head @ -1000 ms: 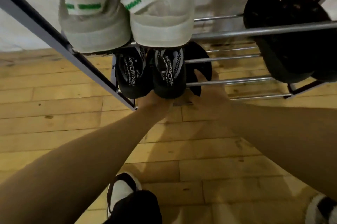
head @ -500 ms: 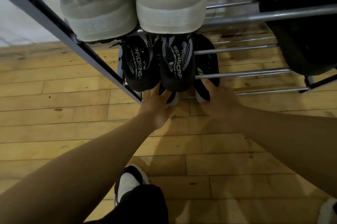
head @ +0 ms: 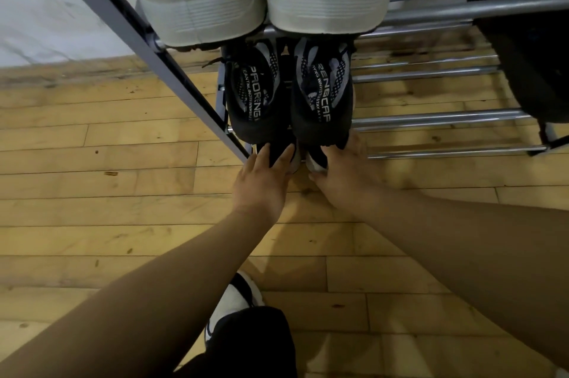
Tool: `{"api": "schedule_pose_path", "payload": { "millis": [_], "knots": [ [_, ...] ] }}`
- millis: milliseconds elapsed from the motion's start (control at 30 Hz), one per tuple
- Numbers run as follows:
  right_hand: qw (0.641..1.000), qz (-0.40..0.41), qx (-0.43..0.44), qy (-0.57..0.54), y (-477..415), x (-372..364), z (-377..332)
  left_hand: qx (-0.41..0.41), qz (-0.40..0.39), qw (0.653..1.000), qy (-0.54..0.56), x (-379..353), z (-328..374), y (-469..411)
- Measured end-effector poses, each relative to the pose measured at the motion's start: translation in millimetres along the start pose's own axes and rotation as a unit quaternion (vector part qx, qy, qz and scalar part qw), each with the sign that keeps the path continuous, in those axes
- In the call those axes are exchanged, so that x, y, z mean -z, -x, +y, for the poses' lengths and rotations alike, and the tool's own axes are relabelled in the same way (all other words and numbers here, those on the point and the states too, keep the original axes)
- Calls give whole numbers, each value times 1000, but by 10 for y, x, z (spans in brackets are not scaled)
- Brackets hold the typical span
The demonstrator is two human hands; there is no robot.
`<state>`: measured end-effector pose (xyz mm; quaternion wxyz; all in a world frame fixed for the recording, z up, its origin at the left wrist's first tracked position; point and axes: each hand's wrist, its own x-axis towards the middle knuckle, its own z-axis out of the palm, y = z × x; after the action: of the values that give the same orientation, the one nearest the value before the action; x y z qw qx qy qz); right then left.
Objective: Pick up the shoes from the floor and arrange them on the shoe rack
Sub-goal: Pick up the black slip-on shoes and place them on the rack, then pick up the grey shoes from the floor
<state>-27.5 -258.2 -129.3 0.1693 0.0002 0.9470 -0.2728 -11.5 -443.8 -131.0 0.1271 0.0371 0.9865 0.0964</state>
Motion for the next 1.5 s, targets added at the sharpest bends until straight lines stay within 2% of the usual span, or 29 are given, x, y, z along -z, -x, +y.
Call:
{"api": "schedule_pose_path", "payload": {
  "millis": [300, 533, 700, 800, 867, 933, 1033, 1100, 1200, 1300, 1400, 1467, 1500],
  "knots": [
    [999, -26, 28, 31, 13, -1, -11, -2, 13, 999, -49, 36, -16, -42],
    [989, -69, 39, 128, 593, 243, -177, 2, -14, 1000, 3, 408, -132, 323],
    [964, -222, 102, 108, 968, 415, -797, 152, 32, 975, 156, 624, -586, 1272],
    [943, -251, 193, 102, 930, 473, -1483, 244, 57, 948, 196, 707, -978, 2041],
    [925, -274, 240, 107, 961, 546, -2085, 311, 90, 921, 215, 760, -1275, 2571],
    [893, -307, 296, 144, 1051, 592, -2710, 385, 105, 890, 222, 777, -1570, 3062],
    [804, -349, 392, 279, 1282, 605, -3512, 466, 110, 843, 244, 718, -1942, 3676],
    [750, -371, 416, 357, 1510, 552, -3984, 515, 109, 814, 248, 635, -2167, 4034],
    [709, -366, 450, 400, 2009, 296, -4558, 559, 98, 783, 255, 434, -2390, 4476],
    [686, -357, 498, 393, 2543, -281, -4714, 593, 95, 738, 307, 187, -2447, 4790],
    [678, -392, 477, 400, 2859, -854, -4381, 631, 50, 685, 361, -96, -2487, 4963],
    [645, -412, 452, 458, 2878, -1081, -4126, 646, 26, 669, 367, -251, -2576, 5039],
    [641, -421, 436, 471, 2853, -1132, -4033, 647, 18, 671, 362, -300, -2626, 5066]
  ]
}}
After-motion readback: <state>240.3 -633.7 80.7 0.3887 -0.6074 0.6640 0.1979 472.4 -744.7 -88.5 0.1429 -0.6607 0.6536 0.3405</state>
